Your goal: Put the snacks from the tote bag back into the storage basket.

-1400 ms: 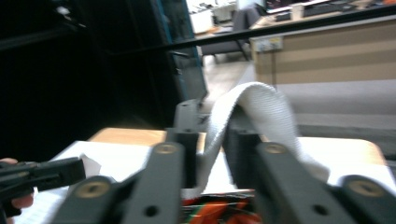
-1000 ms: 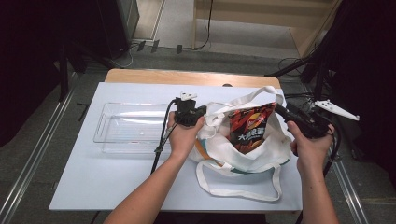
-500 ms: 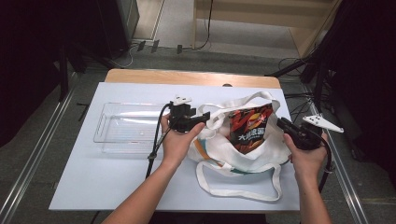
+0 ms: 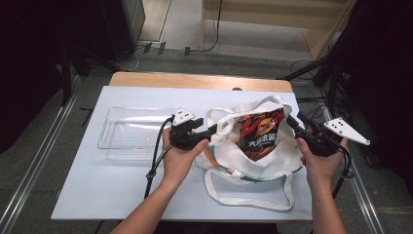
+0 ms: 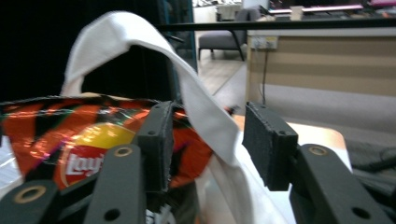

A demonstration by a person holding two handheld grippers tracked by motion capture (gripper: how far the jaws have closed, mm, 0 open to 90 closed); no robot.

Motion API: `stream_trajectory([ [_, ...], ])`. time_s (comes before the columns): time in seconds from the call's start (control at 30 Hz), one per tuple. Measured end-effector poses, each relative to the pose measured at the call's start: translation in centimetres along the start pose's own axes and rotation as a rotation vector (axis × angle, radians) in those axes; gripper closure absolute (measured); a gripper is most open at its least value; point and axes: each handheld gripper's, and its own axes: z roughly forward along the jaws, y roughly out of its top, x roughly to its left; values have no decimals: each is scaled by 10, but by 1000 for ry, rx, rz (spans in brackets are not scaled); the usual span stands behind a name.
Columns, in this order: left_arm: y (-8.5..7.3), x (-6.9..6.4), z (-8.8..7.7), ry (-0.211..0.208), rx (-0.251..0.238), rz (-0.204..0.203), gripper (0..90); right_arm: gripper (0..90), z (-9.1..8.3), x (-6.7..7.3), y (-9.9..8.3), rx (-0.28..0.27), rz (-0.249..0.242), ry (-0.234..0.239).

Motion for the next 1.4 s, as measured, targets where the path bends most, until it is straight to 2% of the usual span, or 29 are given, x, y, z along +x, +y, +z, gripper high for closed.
stream_trajectory([
  [0.07,-3,0,-2,-5,5,-4,430,496,3,5,2,6,-20,43],
  [0.1,-6,0,-2,-14,4,-3,430,515,5,6,3,11,-33,39],
  [0.17,-11,-2,-3,-21,12,8,426,646,11,8,4,38,-45,-19],
  [0.23,-17,-6,-4,-38,21,21,418,828,17,5,5,42,-15,-55],
  [0.3,-22,-10,-6,-61,26,35,408,900,21,3,7,46,3,-67],
  [0.4,-25,-15,-8,-91,20,48,402,900,26,-1,13,33,38,-73],
  [0.5,-26,-20,-9,-120,23,74,386,900,32,-2,18,31,38,-107],
  [0.57,-28,-24,-7,-102,36,101,379,900,37,-4,21,35,42,-123],
  [0.67,-30,-26,-5,-94,53,112,379,900,41,-7,24,35,61,-128],
  [0.7,-31,-26,-3,-76,65,113,379,900,43,-9,25,38,70,-119],
  [0.73,-32,-25,0,-63,74,112,387,873,46,-11,24,63,85,-99],
  [0.77,-33,-25,1,-61,77,106,391,814,45,-11,24,59,78,-94],
  [0.9,-32,-22,1,-49,78,96,417,598,30,-13,18,-6,94,-67],
  [1.0,-32,-22,0,-51,69,99,436,507,16,-15,11,-35,68,-4],
  [1.07,-33,-23,1,-56,68,96,443,458,13,-14,5,-12,36,6],
  [1.17,-34,-25,4,-52,75,97,452,408,17,-12,0,23,11,-3],
  [1.23,-35,-27,6,-55,85,109,461,390,22,-8,-1,36,-23,-31],
  [1.3,-36,-28,7,-55,87,113,475,374,24,-1,2,17,-55,-67],
  [1.33,-36,-29,8,-54,93,119,484,372,25,1,4,3,-67,-71],
  [1.4,-37,-29,9,-53,102,118,516,367,27,5,10,-4,-58,-50],
])
